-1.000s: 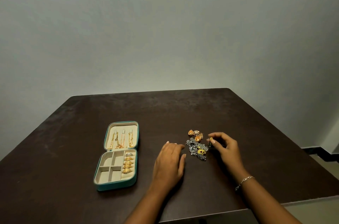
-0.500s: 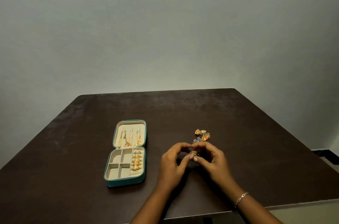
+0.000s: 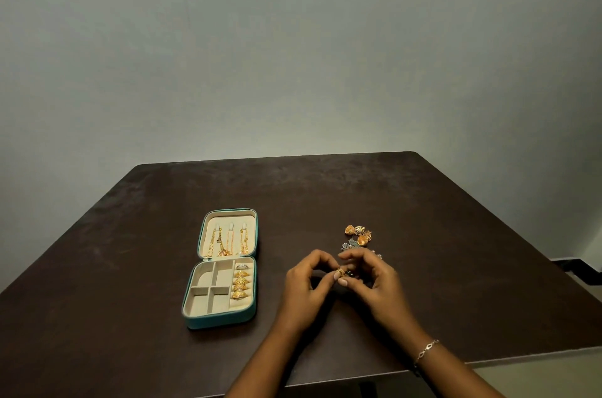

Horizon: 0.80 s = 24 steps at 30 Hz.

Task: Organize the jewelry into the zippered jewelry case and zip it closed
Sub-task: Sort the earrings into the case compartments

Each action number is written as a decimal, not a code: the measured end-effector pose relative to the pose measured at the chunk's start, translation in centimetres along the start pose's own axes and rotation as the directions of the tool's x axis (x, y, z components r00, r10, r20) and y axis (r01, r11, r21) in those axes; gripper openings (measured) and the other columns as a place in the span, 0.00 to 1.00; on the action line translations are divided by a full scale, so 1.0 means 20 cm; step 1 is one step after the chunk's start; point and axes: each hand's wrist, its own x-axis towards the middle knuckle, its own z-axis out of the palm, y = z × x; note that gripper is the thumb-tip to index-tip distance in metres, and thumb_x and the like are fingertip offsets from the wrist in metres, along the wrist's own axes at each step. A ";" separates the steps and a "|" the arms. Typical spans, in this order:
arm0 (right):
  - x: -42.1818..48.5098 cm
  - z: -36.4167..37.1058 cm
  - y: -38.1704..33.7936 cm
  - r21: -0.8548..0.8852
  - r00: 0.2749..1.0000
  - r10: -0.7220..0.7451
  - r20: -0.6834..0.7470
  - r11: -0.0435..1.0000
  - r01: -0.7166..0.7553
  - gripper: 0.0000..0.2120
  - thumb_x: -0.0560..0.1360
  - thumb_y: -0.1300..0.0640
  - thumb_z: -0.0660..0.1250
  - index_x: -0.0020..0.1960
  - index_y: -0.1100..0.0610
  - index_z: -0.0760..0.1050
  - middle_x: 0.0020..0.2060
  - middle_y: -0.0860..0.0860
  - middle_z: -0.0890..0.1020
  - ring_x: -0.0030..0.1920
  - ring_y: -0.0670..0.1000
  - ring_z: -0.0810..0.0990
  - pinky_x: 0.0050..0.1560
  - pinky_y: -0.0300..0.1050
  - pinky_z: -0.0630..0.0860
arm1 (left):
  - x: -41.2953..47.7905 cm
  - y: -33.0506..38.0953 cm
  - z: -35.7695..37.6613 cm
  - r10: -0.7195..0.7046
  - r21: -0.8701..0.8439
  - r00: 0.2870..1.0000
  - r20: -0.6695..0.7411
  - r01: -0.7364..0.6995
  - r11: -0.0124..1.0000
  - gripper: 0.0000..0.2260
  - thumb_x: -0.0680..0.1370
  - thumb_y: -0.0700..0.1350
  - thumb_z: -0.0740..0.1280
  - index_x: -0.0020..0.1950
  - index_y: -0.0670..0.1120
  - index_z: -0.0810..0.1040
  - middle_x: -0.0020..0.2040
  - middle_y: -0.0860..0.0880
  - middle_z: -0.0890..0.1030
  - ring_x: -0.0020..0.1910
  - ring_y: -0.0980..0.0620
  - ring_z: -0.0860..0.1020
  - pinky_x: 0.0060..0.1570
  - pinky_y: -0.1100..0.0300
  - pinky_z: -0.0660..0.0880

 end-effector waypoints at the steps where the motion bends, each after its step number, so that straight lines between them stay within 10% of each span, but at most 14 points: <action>1: 0.00 0.00 0.00 -0.020 1.000 -0.008 0.007 1.000 0.008 0.14 0.64 0.61 0.69 0.48 0.51 0.77 0.45 0.45 0.81 0.44 0.47 0.80 0.45 0.48 0.76 | 0.00 0.00 0.00 -0.006 -0.017 1.000 -0.007 0.005 1.000 0.01 0.71 0.41 0.66 0.41 0.46 0.77 0.40 0.52 0.80 0.39 0.59 0.79 0.40 0.67 0.73; 13: 0.00 0.01 0.01 -0.020 1.000 -0.022 -0.013 1.000 0.022 0.08 0.67 0.61 0.68 0.45 0.57 0.79 0.41 0.49 0.82 0.44 0.47 0.80 0.47 0.39 0.76 | 0.01 -0.05 -0.02 -0.097 -0.124 0.995 -0.014 0.094 0.988 0.02 0.69 0.44 0.69 0.40 0.49 0.80 0.40 0.50 0.82 0.41 0.52 0.80 0.44 0.53 0.77; 24: 0.00 0.00 0.00 -0.007 1.000 -0.006 0.020 1.000 0.006 0.12 0.64 0.64 0.68 0.48 0.59 0.79 0.43 0.53 0.82 0.46 0.48 0.81 0.46 0.41 0.77 | 0.01 -0.05 -0.02 -0.090 -0.170 0.995 0.051 0.098 0.981 0.03 0.70 0.40 0.68 0.42 0.45 0.78 0.39 0.53 0.81 0.41 0.56 0.79 0.42 0.62 0.75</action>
